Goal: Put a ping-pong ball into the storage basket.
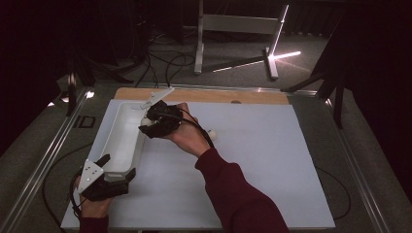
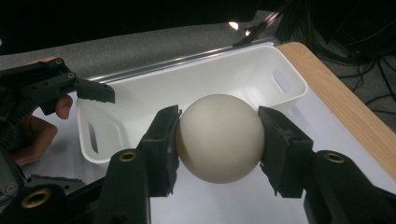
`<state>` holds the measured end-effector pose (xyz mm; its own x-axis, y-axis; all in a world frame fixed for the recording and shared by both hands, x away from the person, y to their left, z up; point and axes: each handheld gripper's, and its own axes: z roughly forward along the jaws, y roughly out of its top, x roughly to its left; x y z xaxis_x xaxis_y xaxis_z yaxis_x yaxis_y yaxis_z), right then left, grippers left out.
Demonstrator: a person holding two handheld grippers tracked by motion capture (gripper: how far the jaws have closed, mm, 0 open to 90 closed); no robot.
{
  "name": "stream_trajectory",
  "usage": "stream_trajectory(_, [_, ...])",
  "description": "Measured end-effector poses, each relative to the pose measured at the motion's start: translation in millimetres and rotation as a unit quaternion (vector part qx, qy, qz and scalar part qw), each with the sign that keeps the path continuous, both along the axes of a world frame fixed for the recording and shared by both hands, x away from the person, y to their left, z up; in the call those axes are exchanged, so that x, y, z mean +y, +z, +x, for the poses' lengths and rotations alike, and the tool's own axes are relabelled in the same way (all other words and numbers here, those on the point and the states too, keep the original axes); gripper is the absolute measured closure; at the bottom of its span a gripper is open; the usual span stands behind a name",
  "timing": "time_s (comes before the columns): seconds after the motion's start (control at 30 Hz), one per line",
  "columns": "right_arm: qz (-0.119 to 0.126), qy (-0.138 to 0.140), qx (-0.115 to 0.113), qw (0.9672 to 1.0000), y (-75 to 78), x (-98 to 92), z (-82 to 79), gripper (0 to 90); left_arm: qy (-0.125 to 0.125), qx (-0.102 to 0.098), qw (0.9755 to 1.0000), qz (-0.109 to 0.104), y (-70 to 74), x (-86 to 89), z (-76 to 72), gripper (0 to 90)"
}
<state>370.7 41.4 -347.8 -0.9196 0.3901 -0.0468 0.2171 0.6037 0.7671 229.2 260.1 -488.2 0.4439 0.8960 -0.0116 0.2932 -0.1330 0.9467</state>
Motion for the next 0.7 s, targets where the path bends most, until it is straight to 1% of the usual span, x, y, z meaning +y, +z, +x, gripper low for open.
stream_trajectory(0.4, [-0.002,0.002,0.004,1.0000,-3.5,9.9,2.1,50.3,0.001,0.000,1.0000,-0.001,-0.1,0.6,0.0,0.0])
stream_trajectory(0.63, [0.003,0.001,0.008,1.0000,-5.2,14.9,3.8,50.3,0.002,-0.001,1.0000,-0.003,-0.2,0.8,0.0,0.0])
stream_trajectory(0.7, [0.000,0.003,0.007,1.0000,-6.5,18.0,3.7,50.3,0.002,-0.001,1.0000,-0.004,-0.2,0.9,0.1,0.0])
